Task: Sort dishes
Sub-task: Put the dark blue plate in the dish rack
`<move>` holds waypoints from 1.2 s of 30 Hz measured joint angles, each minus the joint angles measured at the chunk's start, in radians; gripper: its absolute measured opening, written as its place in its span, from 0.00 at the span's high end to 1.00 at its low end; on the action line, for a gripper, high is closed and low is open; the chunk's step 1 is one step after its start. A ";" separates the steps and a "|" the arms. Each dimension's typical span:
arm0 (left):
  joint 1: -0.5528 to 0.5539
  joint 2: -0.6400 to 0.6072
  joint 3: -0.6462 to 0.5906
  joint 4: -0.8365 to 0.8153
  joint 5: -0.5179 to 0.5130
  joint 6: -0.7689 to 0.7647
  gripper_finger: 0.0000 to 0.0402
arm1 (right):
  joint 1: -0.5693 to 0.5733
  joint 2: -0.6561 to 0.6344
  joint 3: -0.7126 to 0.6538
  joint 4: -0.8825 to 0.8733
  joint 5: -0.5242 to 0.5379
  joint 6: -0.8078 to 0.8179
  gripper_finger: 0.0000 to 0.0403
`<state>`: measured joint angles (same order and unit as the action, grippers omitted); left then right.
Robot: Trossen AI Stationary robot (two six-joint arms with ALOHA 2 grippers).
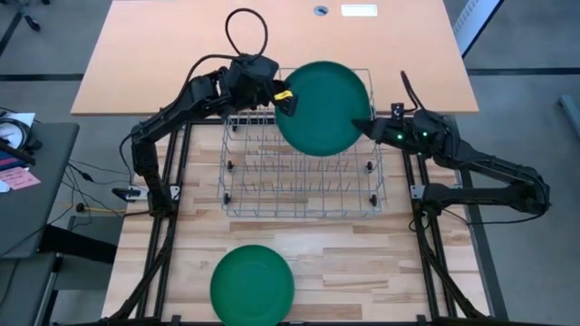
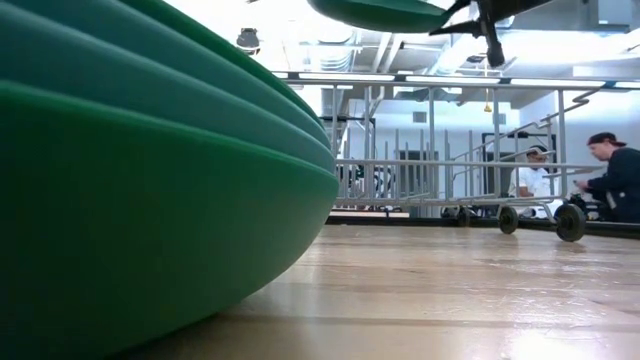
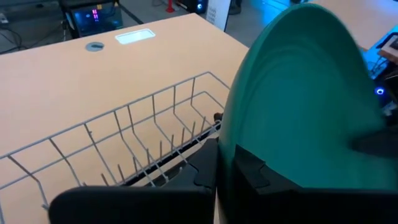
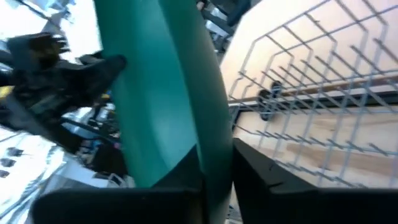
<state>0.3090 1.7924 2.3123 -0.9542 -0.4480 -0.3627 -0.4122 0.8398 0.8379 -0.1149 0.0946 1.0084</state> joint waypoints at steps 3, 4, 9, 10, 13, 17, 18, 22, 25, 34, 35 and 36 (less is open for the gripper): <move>-0.010 0.000 0.000 0.004 0.004 -0.003 0.97 | -0.002 0.000 -0.001 -0.029 0.006 0.001 0.91; -0.014 0.000 0.000 0.004 0.015 -0.006 0.96 | -0.002 0.000 -0.001 -0.042 0.006 0.008 0.92; -0.025 -0.004 0.000 0.007 0.110 -0.013 0.85 | -0.001 -0.001 -0.001 -0.097 -0.003 0.033 0.93; -0.025 -0.007 0.000 0.006 0.130 -0.017 0.82 | -0.001 -0.002 -0.001 -0.103 -0.006 0.037 0.93; -0.028 -0.010 0.001 0.011 0.179 -0.040 0.72 | -0.009 -0.002 -0.001 -0.106 -0.014 0.039 0.94; -0.027 -0.012 0.000 0.009 0.226 -0.060 0.61 | -0.024 -0.002 -0.001 -0.109 -0.016 0.035 0.95; -0.028 -0.014 0.000 0.006 0.237 -0.078 0.59 | -0.028 -0.002 -0.001 -0.110 -0.017 0.034 0.95; -0.027 -0.035 0.000 -0.010 0.313 -0.152 0.52 | -0.049 -0.011 0.000 -0.128 -0.028 0.034 0.96; -0.021 -0.063 0.000 -0.028 0.372 -0.192 0.47 | -0.066 -0.025 0.001 -0.158 -0.026 0.035 0.96; 0.045 -0.180 0.000 -0.198 0.307 -0.253 0.43 | -0.189 -0.043 0.001 -0.149 -0.252 0.015 0.96; 0.058 -0.189 0.000 -0.220 0.293 -0.258 0.43 | -0.204 -0.040 0.001 -0.136 -0.299 0.014 0.96; 0.072 -0.197 0.000 -0.238 0.288 -0.259 0.43 | -0.216 -0.037 0.001 -0.117 -0.338 0.015 0.96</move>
<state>0.3814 1.5951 2.3123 -1.1925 -0.1598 -0.6216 -0.6283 0.8030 0.8387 -0.2318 -0.2436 1.0233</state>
